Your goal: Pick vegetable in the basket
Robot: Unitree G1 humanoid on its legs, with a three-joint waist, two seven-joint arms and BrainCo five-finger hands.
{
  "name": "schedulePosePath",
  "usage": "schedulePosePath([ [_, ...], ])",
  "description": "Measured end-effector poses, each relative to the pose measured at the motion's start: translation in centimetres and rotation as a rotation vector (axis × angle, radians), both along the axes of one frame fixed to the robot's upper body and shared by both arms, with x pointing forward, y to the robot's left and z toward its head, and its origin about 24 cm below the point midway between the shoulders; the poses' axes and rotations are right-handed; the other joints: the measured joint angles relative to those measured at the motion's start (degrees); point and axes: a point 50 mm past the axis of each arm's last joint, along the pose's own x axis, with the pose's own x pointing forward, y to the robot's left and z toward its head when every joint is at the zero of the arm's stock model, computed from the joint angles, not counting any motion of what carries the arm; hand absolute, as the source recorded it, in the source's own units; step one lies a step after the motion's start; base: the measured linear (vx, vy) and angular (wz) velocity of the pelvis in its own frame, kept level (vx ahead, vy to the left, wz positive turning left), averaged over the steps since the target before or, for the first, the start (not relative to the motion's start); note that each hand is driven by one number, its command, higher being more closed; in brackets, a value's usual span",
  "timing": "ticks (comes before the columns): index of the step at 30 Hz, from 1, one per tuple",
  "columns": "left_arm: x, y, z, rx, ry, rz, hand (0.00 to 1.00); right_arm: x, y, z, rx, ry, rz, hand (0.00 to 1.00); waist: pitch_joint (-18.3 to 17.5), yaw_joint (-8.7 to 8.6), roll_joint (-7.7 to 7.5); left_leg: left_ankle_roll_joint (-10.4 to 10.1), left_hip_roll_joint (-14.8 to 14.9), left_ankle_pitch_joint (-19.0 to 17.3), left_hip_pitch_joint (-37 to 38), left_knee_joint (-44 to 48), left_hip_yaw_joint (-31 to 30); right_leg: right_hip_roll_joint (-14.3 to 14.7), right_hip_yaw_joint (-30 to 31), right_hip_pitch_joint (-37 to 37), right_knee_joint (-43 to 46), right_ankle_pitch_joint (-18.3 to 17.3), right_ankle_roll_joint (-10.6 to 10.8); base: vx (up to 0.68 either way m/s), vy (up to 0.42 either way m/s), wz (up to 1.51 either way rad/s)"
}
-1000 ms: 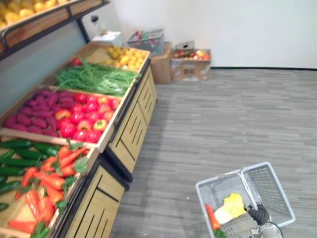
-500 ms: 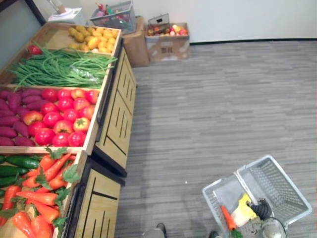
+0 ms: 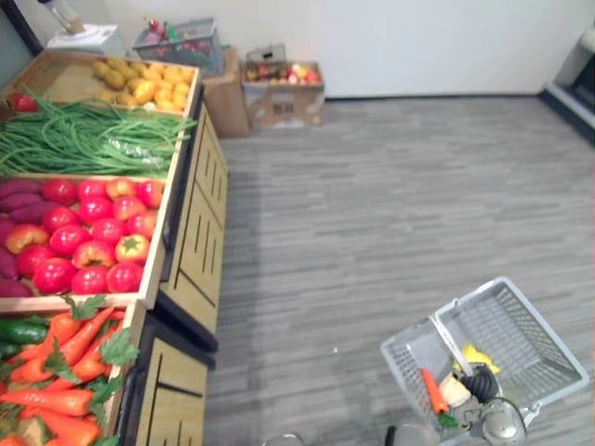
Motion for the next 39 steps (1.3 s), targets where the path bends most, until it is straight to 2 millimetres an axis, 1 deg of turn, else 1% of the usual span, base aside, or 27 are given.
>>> schedulePosePath([
  [1,0.2,0.1,0.0,0.002,-0.007,0.0,0.0,-0.3,-0.1,0.0,-0.003,-0.001,-0.008,1.0,0.07,-0.34,0.05,0.53,-0.2,-0.02,0.49,0.0,-1.17,-0.33,0.22,-0.69,1.86,-0.4,-0.08,0.13,0.056,0.56],
  [3,0.3,0.1,0.0,0.001,-0.006,0.005,0.0,-0.3,-0.2,0.3,-0.008,-0.013,-0.014,1.0,0.07,-1.14,0.07,0.87,-0.91,0.01,0.49,-0.02,-2.73,-0.28,0.95,-1.32,0.69,-7.84,0.44,0.17,0.022,0.56],
  [4,0.3,0.1,0.1,0.003,-0.009,0.013,0.0,-0.2,-0.3,0.3,-0.008,-0.015,-0.013,1.0,0.1,-1.04,0.12,0.85,-1.13,0.0,0.5,-0.13,-2.9,0.14,0.98,-1.31,-4.46,-10.03,0.19,0.15,-0.013,0.35],
  [5,0.3,0.1,0.1,0.001,-0.009,0.018,0.0,-0.1,-0.2,0.3,-0.007,-0.017,-0.01,1.0,0.11,-0.8,0.14,0.82,-1.2,-0.01,0.55,-0.13,-2.95,0.39,1.02,-1.25,-7.95,-10.26,0.19,0.13,-0.035,0.21],
  [7,0.3,0.3,0.1,0.007,-0.016,0.032,0.0,0.5,-0.2,0.6,-0.008,-0.033,-0.004,1.0,0.37,-0.77,0.57,0.33,-1.12,-0.21,0.66,-0.13,-4.07,1.05,2.18,-0.45,-19.7,-9.92,0.67,0.2,-0.136,0.27],
  [8,0.4,0.4,0.2,0.01,-0.018,0.032,0.0,0.6,-0.4,0.7,-0.013,-0.038,-0.009,1.0,0.47,-0.65,0.67,-0.68,-0.92,-0.68,1.13,-0.11,-4.41,1.05,3.5,-0.41,-23.91,-9.68,0.97,0.23,-0.209,0.27],
  [9,0.2,0.4,0.2,0.009,-0.015,0.034,0.0,0.5,-0.5,0.8,-0.014,-0.04,-0.014,1.0,0.49,-0.54,0.69,-1.31,-0.67,-1.05,1.61,-0.08,-4.53,1.04,3.9,-0.33,-25.69,-9.55,1.13,0.2,-0.258,0.18],
  [11,0.0,0.5,0.2,0.014,-0.01,0.042,0.0,0.2,-0.6,0.7,-0.014,-0.034,-0.018,1.0,0.42,0.02,0.43,-3.66,-0.03,-2.44,3.2,-0.01,-5.57,0.75,4.7,0.46,-28.66,-8.84,1.58,0.18,-0.314,0.25],
  [12,0.0,0.8,0.2,0.022,-0.011,0.04,0.0,-0.4,-0.5,0.5,-0.011,-0.021,-0.022,1.0,-0.3,-0.24,-0.9,-5.6,0.14,-3.6,3.52,0.05,-6.84,0.34,4.6,1.15,-28.93,-8.23,2.27,0.19,-0.457,0.49],
  [13,0.6,0.2,0.1,0.009,-0.016,0.045,0.0,-0.5,-1.1,0.6,-0.028,-0.02,-0.029,1.0,-0.55,-0.37,0.77,-7.47,3.12,-4.6,3.88,0.32,-8.52,2.32,2.26,1.14,-26.5,-8.0,3.55,0.2,-0.478,0.53],
  [14,0.7,-0.4,-0.1,-0.008,-0.021,0.046,0.0,-0.5,-1.5,0.9,-0.039,-0.025,-0.026,1.0,-1.07,-0.63,1.92,-8.3,5.01,-4.66,3.39,-0.05,-9.27,3.72,0.96,1.06,-26.25,-9.23,2.92,0.31,-0.516,0.4],
  [15,1.0,-1.5,-0.3,-0.036,-0.031,0.052,0.0,-0.1,-1.8,1.2,-0.053,-0.033,-0.023,1.0,-1.87,-0.97,4.22,-9.55,7.49,-3.72,3.12,-0.26,-10.36,6.25,-0.62,0.38,-25.31,-10.88,1.37,0.27,-0.386,0.2],
  [16,1.2,-2.0,-0.3,-0.04,-0.039,0.068,0.0,0.3,-2.0,1.3,-0.058,-0.039,-0.022,1.0,-1.98,-0.99,5.63,-9.88,8.92,-1.9,2.44,0.66,-11.17,7.47,-1.59,-0.04,-23.88,-12.23,-0.2,0.29,-0.436,0.14],
  [17,1.2,-1.9,-0.3,-0.038,-0.041,0.072,0.0,0.4,-2.0,1.4,-0.06,-0.039,-0.022,1.0,-1.97,-1.14,5.6,-9.8,9.1,-0.91,1.38,2.29,-11.9,7.61,-2.03,-0.18,-22.99,-13.09,-0.67,0.15,-0.294,0.23],
  [19,1.4,-1.9,-0.3,-0.043,-0.056,0.109,0.0,-0.1,-2.2,1.2,-0.063,-0.021,-0.028,1.0,-1.51,-1.19,4.98,-8.42,9.08,4.29,-3.74,14.02,-14.81,7.39,-4.01,2.18,-21.24,-15.57,-2.45,0.22,-0.383,0.41],
  [22,1.4,-2.1,-0.3,-0.042,-0.072,0.154,0.0,-1.1,-2.3,0.8,-0.062,0.008,-0.034,1.0,-1.07,-0.71,4.39,-6.31,9.08,12.19,-9.16,27.25,-15.07,7.43,-5.65,8.45,-24.16,-16.85,-3.9,0.2,-0.303,0.25],
  [24,1.5,-2.1,-0.3,-0.039,-0.08,0.156,0.0,-1.1,-2.4,0.8,-0.065,0.007,-0.04,1.0,-0.98,-0.82,4.29,-6.76,8.36,10.77,-11.42,29.4,-13.46,7.41,-5.95,10.82,-26.44,-17.06,-4.19,0.15,-0.167,0.17],
  [26,1.6,-2.4,-0.3,-0.045,-0.084,0.161,0.0,-1.5,-2.9,0.8,-0.064,0.009,-0.077,1.0,-0.73,-0.77,3.89,-6.93,5.66,6.63,-13.14,25.68,-10.14,6.78,-6.25,13.62,-29.04,-16.99,-4.15,0.18,-0.12,0.15],
  [27,1.5,-2.5,-0.3,-0.048,-0.082,0.163,0.0,-1.6,-3.0,0.7,-0.064,0.012,-0.084,1.0,-0.73,-0.76,3.87,-7.31,4.91,6.14,-13.21,23.27,-9.71,6.54,-6.54,14.03,-29.52,-16.97,-4.09,0.13,-0.029,0.03],
  [29,1.4,-2.7,-0.4,-0.053,-0.08,0.174,0.0,-1.6,-3.1,0.5,-0.061,0.023,-0.091,1.0,-0.73,-0.83,3.87,-7.61,3.05,6.37,-12.51,8.24,-8.27,6.23,-6.64,14.48,-30.36,-16.73,-3.65,0.14,0.019,-0.06],
  [30,1.4,-2.7,-0.4,-0.053,-0.081,0.182,0.0,-1.6,-3.0,0.5,-0.058,0.024,-0.092,1.0,-0.72,-0.88,3.86,-7.34,2.83,6.68,-12.38,4.75,-8.22,6.24,-6.53,14.48,-30.58,-16.73,-3.4,0.17,0.076,-0.11],
  [31,1.3,-2.7,-0.4,-0.055,-0.08,0.194,0.0,-1.7,-2.9,0.4,-0.056,0.026,-0.094,1.0,-0.72,-0.92,3.86,-7.38,2.6,8.25,-12.14,-0.68,-8.25,6.24,-6.34,14.51,-30.76,-16.73,-2.66,0.2,0.128,-0.11],
  [33,1.1,-2.9,-0.4,-0.059,-0.075,0.205,0.0,-1.8,-2.9,0.3,-0.056,0.034,-0.098,1.0,-0.67,-0.91,4.0,-7.34,2.59,12.06,-10.99,-6.51,-8.47,6.29,-5.72,15.03,-31.16,-16.95,-1.21,0.22,0.189,-0.21],
  [34,0.9,-3.0,-0.5,-0.063,-0.063,0.203,0.0,-2.0,-3.0,0.2,-0.06,0.038,-0.1,1.0,-0.74,-0.86,4.55,-7.23,2.9,14.91,-9.6,-8.19,-8.68,6.72,-4.85,15.68,-31.49,-17.3,0.07,0.18,0.221,-0.34],
  [35,0.9,-3.0,-0.5,-0.064,-0.06,0.203,0.0,-2.1,-2.8,0.0,-0.054,0.045,-0.106,1.0,-0.54,-0.64,4.2,-6.51,2.67,15.77,-9.11,-8.31,-8.36,6.47,-4.02,15.9,-31.49,-17.52,0.72,0.22,0.296,-0.4],
  [37,1.4,-1.6,-0.2,-0.025,-0.066,0.17,0.0,-1.9,-1.0,-0.7,-0.009,0.049,-0.094,1.0,-0.4,-0.45,0.28,-4.98,-0.51,14.02,-7.75,-8.37,-5.38,3.19,-1.58,16.73,-33.51,-16.69,2.62,0.19,0.3,-0.41],
  [39,1.7,-1.0,-0.1,-0.01,-0.068,0.141,0.0,-2.0,-0.4,-0.9,0.012,0.048,-0.099,1.0,-0.51,-0.06,-1.51,-3.78,-2.62,12.48,-7.53,-8.12,-3.66,1.26,-0.38,16.41,-33.67,-16.16,3.49,0.18,0.235,-0.35],
])
